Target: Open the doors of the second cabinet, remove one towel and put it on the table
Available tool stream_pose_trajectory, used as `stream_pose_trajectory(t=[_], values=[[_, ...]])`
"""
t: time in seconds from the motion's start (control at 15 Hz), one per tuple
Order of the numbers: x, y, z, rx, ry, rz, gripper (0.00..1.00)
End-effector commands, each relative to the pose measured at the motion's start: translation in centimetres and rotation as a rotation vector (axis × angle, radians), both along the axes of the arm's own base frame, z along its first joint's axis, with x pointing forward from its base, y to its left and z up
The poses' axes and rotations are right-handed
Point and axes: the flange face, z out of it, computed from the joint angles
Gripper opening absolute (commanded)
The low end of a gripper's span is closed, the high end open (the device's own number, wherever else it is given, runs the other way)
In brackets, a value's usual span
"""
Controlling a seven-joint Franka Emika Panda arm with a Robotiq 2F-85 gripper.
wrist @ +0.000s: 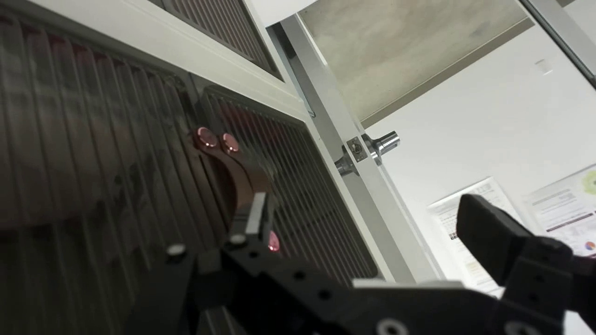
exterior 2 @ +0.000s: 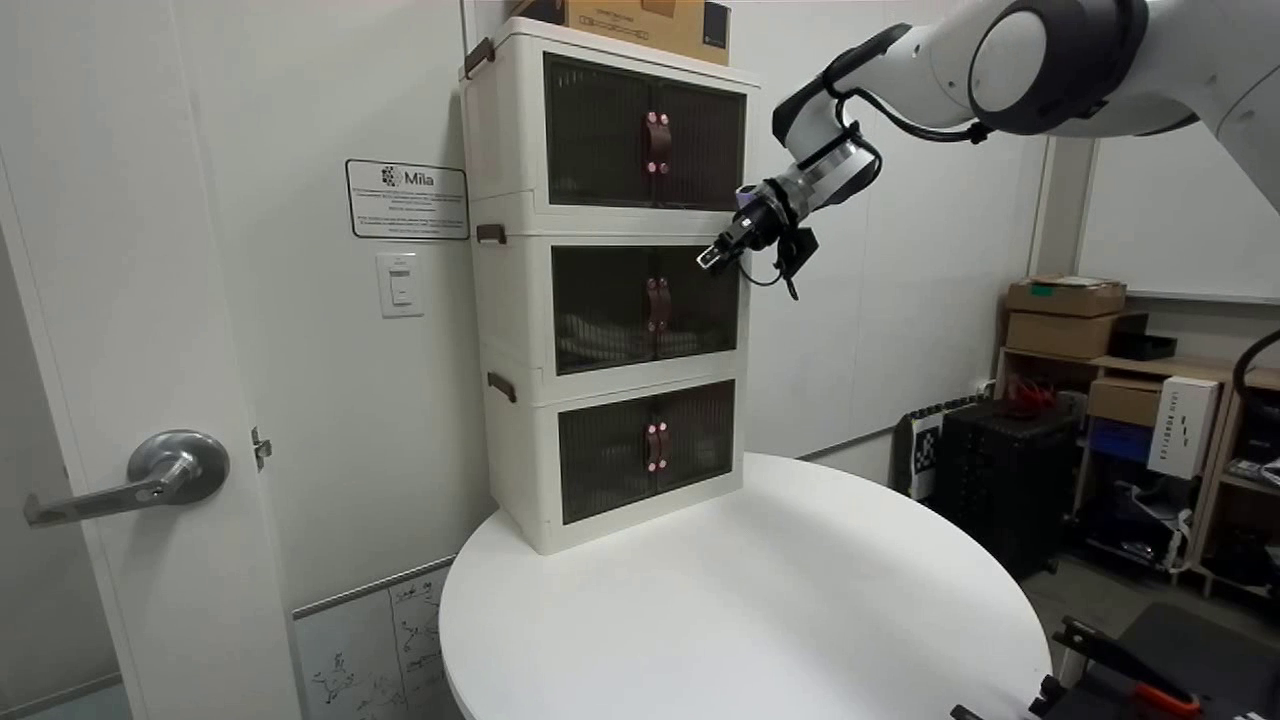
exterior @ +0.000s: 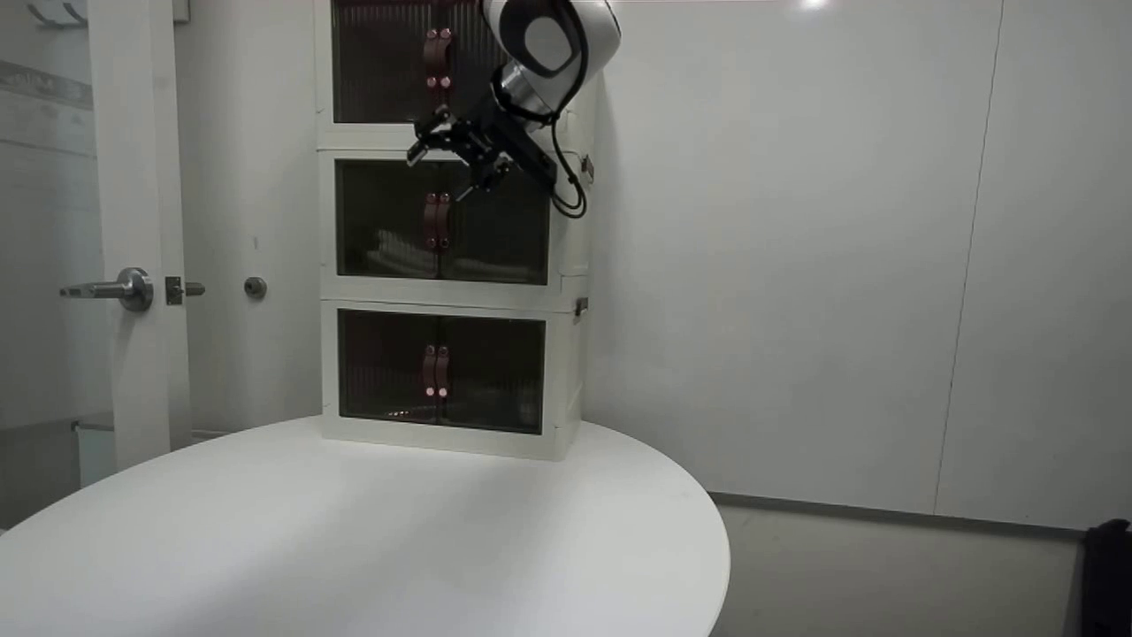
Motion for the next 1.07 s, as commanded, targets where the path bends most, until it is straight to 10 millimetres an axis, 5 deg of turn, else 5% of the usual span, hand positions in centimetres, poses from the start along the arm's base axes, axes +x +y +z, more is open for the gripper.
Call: stream_pose_trajectory(t=[0.0,0.4,1.0], values=[[2.1,0.0,-0.9,-0.057,0.028,-0.023,1.00],[3.6,-0.7,-1.8,-0.084,0.017,-0.029,1.00],[4.2,1.4,-1.6,0.052,0.008,-0.010,1.00]])
